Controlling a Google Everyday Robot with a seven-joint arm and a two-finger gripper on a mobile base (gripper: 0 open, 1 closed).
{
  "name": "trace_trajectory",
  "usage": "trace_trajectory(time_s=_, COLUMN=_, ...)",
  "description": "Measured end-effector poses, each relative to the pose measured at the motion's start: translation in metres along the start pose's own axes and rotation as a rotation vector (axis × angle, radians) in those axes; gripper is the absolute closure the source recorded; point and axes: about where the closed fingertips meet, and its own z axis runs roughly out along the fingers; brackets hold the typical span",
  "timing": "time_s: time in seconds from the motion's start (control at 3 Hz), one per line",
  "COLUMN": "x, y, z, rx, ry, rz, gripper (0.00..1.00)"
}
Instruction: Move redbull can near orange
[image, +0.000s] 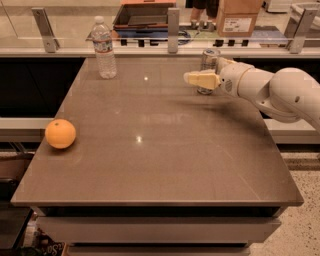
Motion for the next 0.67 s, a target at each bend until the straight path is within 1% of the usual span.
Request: trace_trajectory(time_s=0.67, x=-0.0003, y=0.0038, z=0.0034, rx=-0.007, ry=0.000, rz=0.000, gripper=0.65)
